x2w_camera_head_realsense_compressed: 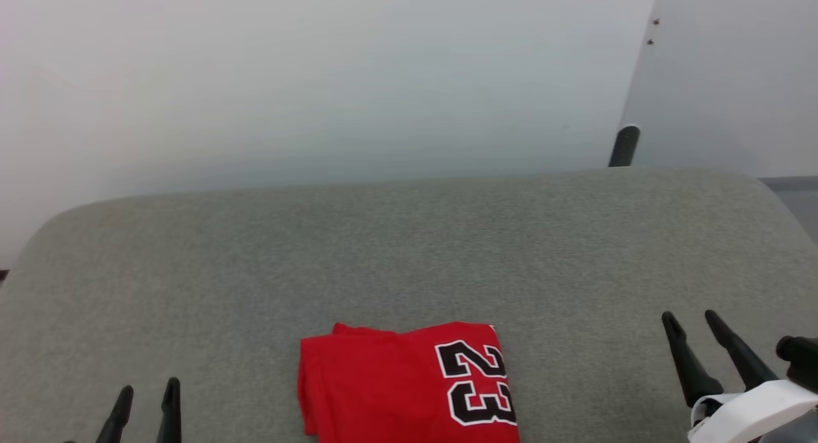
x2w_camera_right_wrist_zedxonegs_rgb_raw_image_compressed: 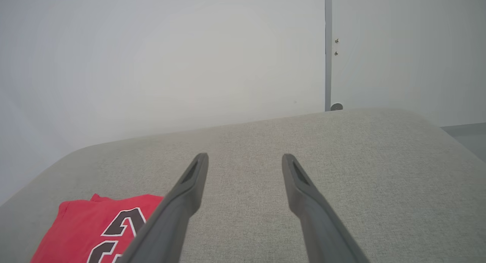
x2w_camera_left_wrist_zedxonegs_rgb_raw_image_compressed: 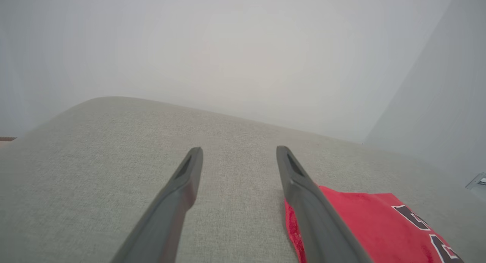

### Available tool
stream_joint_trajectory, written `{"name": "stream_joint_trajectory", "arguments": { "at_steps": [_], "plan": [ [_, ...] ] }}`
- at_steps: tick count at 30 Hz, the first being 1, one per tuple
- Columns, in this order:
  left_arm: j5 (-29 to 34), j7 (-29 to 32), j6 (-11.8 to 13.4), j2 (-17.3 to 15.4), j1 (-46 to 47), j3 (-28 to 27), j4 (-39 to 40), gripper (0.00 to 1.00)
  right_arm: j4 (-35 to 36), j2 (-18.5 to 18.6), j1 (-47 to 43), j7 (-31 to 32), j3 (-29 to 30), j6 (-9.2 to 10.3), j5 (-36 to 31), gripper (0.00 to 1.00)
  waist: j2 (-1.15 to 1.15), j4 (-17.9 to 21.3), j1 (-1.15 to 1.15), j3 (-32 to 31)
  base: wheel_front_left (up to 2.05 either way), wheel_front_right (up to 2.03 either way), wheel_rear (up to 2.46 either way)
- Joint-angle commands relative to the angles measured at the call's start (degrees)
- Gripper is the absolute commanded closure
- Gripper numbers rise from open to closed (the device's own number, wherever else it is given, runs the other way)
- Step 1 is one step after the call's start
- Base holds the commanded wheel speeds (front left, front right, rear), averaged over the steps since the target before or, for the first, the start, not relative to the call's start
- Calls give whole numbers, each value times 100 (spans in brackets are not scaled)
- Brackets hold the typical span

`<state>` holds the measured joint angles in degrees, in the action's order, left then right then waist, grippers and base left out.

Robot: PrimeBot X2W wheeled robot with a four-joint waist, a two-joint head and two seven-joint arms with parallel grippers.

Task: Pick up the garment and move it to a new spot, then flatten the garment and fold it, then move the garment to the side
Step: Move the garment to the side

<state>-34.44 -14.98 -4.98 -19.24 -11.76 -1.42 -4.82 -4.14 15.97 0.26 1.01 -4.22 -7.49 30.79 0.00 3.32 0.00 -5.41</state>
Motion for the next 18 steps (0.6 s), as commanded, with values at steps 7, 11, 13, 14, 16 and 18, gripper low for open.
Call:
{"name": "stream_joint_trajectory", "arguments": {
  "at_steps": [7, 11, 13, 14, 16, 18],
  "plan": [
    [39, 5, 28, -65, 72, -12, 9, 0, -31, -109, 3, 304, -250, 0, 64, 0, 0, -594, 0, 31, 0, 0, 0],
    [39, 51, 46, -96, 92, -3, 56, 0, -127, -205, 101, 560, -387, 0, 122, 0, 0, -962, 0, 65, 0, 0, 0],
    [36, 64, 53, -105, 98, 13, 84, 0, -229, -236, 143, 767, -413, 0, 160, 0, 0, -1150, 0, 88, 0, 0, 0],
    [33, 82, 54, -109, 97, 28, 97, 0, -261, -240, 164, 884, -440, 0, 160, 0, 0, -1243, 0, 109, 0, 0, 0],
    [38, 99, 64, -112, 100, 54, 113, 0, -371, -272, 187, 1158, -415, 0, 188, 0, 0, -1409, 0, 138, 0, 0, 0],
    [13, 111, 69, -93, 113, 74, 134, 0, -444, -273, 211, 1475, -416, 0, 163, 0, 0, -1562, 0, 184, 0, 0, 0]
  ]
}}
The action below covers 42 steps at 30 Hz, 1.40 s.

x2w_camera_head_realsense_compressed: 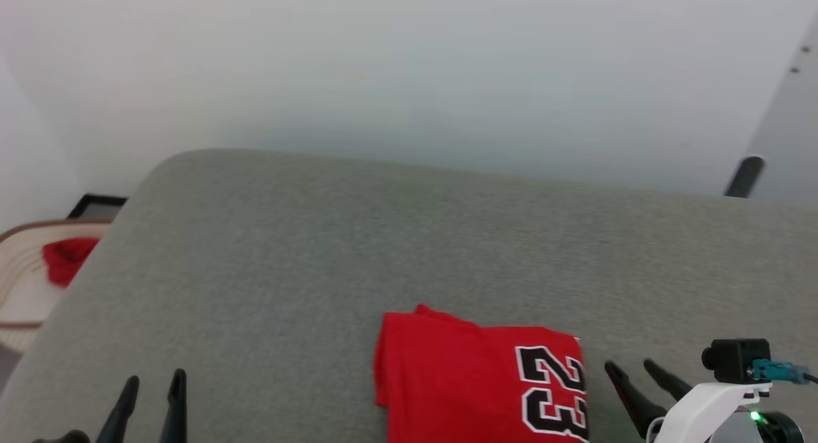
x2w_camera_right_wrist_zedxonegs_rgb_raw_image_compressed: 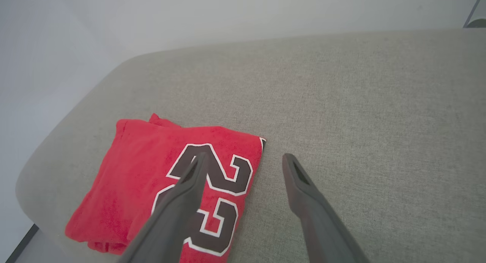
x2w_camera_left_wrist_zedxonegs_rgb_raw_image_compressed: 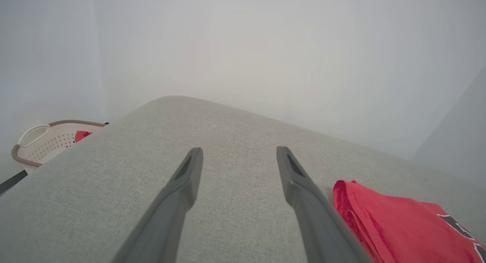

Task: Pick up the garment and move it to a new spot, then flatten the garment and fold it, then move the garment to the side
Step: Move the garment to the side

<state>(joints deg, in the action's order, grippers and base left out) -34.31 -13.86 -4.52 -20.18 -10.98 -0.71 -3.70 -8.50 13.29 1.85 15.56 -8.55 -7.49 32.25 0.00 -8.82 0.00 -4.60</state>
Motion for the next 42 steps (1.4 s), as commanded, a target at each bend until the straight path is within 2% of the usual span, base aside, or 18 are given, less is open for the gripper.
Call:
{"name": "stream_joint_trajectory", "arguments": {
  "at_steps": [1, 10, 18, 25, 26, 27, 35, 42],
  "plan": [
    [4, 7, 24, 5, 42, 25, 24, 0, -64, -21, 53, 196, 59, 0, 8, 0, 0, -421, 0, 128, 0, 0, 0],
    [-12, 27, -13, 117, 216, 221, 5, 0, -192, -220, 70, 1619, 484, 0, -311, 0, 0, -849, 0, 510, 0, 0, 0],
    [-54, -35, -52, 231, 399, 266, -86, 0, -325, -521, 333, 2367, 848, 0, -753, 0, 0, -927, 0, 826, 0, 0, 0],
    [-61, -68, -95, 285, 520, 304, -186, 0, -767, -761, 653, 2936, 975, 0, -808, 0, 0, -963, 0, 946, 0, 0, 0],
    [-58, -70, -92, 291, 535, 312, -202, 0, -831, -751, 687, 3000, 934, 0, -838, 52, 0, -971, 0, 953, 0, 0, 0],
    [-59, -76, -99, 296, 548, 316, -212, 0, -875, -747, 715, 3045, 910, 0, -849, 100, 0, -980, 0, 955, 0, 0, 0],
    [-57, -100, -102, 338, 486, 264, -290, 0, -771, -632, 979, 3226, 846, 3, -745, 100, 0, -936, 0, 899, 0, 0, 0],
    [-35, -113, -111, 353, 464, 241, -266, 0, -388, -335, 1163, 3379, 923, 3, -628, 100, 0, -722, 0, 845, 0, 0, 0]
  ]
}}
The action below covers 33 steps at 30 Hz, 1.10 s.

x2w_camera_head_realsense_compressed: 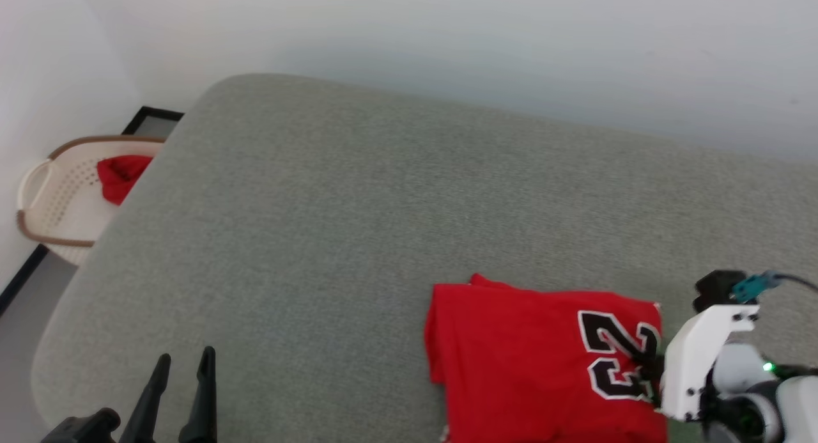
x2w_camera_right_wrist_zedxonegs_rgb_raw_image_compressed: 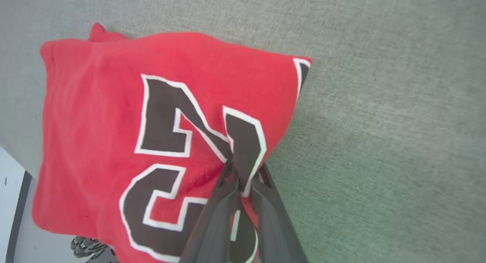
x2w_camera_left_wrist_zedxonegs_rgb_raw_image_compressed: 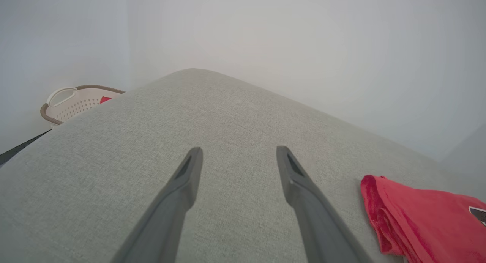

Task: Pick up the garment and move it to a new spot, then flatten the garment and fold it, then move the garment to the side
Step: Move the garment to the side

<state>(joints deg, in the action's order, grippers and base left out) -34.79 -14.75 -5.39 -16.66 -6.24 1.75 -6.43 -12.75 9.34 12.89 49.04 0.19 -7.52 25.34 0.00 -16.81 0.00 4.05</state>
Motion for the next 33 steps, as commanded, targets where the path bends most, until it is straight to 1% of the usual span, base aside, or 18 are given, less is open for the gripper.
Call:
{"name": "stream_joint_trajectory", "arguments": {
  "at_steps": [1, 9, 14, 20, 22, 23, 25, 26, 27, 33],
  "plan": [
    [22, -23, -28, -1, -9, -4, 10, 0, 84, 113, 97, 44, 60, 6, 54, 100, 0, 118, 0, -24, 0, 0, 0],
    [100, -33, -50, 5, 94, 39, 59, 0, 320, 669, 373, 228, 170, 6, -17, 100, 0, 444, 0, 46, 0, 0, 0],
    [160, -41, -69, 31, 221, 47, 78, 0, 403, 1165, 571, 210, 189, 6, -56, 100, 0, 672, 0, 174, 0, 0, 0],
    [199, -42, -115, 71, 402, 58, 71, 0, 239, 1780, 841, 104, 224, 6, -90, 100, 0, 952, 0, 402, 0, 0, 0],
    [217, -43, -121, 81, 465, 73, 63, 0, 145, 1999, 946, 26, 226, 6, -101, 100, 0, 1029, 0, 492, 0, 0, 0],
    [217, -43, -121, 81, 465, 73, 63, 0, 145, 1999, 946, 26, 226, 6, -101, 100, 0, 1029, 0, 492, 0, 0, 0],
    [219, -44, -128, 88, 531, 72, 64, 0, 66, 2214, 1080, -96, 221, 6, -136, 100, 0, 1100, 0, 581, 0, 0, 0],
    [243, -45, -144, 90, 592, 61, 66, 0, -21, 2423, 1208, -244, 191, 6, -189, 100, 0, 1168, 0, 675, 0, 0, 0],
    [243, -45, -144, 90, 592, 61, 66, 0, -21, 2423, 1208, -244, 191, 6, -189, 100, 0, 1168, 0, 675, 0, 0, 0],
    [295, -45, -173, 104, 769, 48, 83, 0, -373, 3038, 1629, -733, 47, 6, -394, 100, 0, 1336, 0, 969, 0, 0, 0]
  ]
}}
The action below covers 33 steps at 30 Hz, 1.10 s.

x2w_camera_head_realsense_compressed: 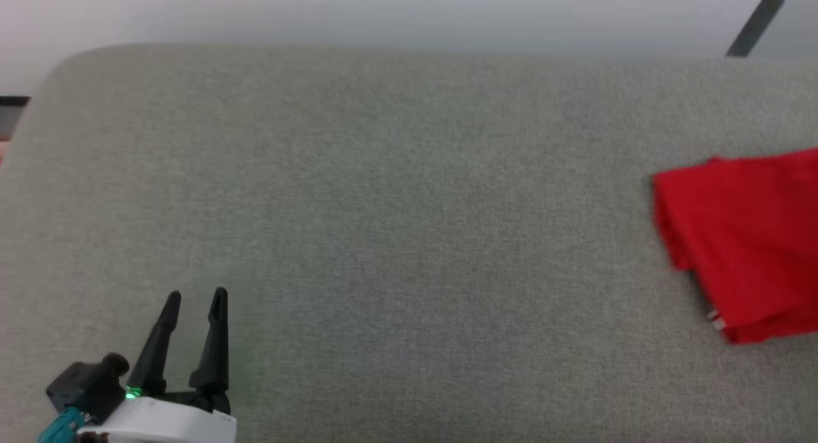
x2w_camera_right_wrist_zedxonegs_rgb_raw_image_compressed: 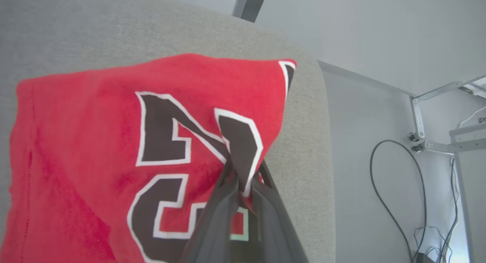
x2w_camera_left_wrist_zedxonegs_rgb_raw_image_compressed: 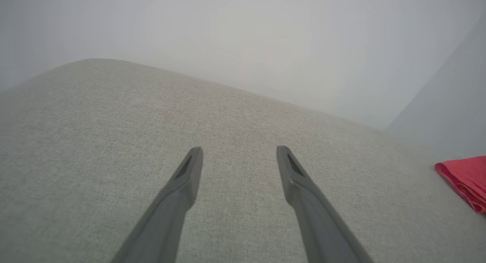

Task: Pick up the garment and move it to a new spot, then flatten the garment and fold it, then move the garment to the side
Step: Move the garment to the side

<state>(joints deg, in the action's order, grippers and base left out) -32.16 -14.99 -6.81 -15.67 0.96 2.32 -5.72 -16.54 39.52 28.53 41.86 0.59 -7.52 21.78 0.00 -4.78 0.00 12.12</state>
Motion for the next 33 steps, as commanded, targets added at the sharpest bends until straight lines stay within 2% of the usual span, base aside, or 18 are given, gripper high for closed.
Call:
{"name": "stream_joint_trajectory", "arguments": {
  "at_steps": [1, 6, 12, 21, 22, 23, 26, 33],
  "plan": [
    [42, -21, -37, 12, 79, -1, 13, 0, -72, 115, 120, -96, -20, 6, -75, 100, 0, 151, 0, 207, 0, 0, 0],
    [73, -21, -45, 18, 213, 37, -6, 0, -514, 518, 435, -480, -144, 6, -340, 100, 0, 211, 0, 402, 0, 0, 0],
    [91, -21, -62, 33, 310, 48, -26, 0, -1155, 698, 706, -1008, -117, 6, -977, 100, 0, 220, 0, 509, 0, 0, 0],
    [107, -21, -76, 22, 415, 104, -105, 0, -2198, 347, 968, -1604, 229, 6, -1490, 100, 0, 136, 0, 499, 0, 0, 0],
    [107, -21, -77, 16, 412, 107, -119, 0, -2251, 315, 1006, -1706, 243, 6, -1542, 94, 0, 130, 0, 485, 0, 0, 0],
    [109, -21, -75, 11, 413, 107, -134, 0, -2322, 288, 1029, -1769, 255, 6, -1602, 81, 0, 121, 0, 460, 0, 0, 0],
    [101, -21, -68, 3, 383, 88, -156, 0, -2506, 154, 1112, -1884, 299, 6, -1701, 57, 0, 116, 0, 370, 0, 0, 0],
    [90, -22, -70, -6, 214, 46, -222, 0, -2783, -81, 1165, -2139, 346, 6, -1758, 10, 0, 136, 0, 18, 0, 0, 0]
  ]
}}
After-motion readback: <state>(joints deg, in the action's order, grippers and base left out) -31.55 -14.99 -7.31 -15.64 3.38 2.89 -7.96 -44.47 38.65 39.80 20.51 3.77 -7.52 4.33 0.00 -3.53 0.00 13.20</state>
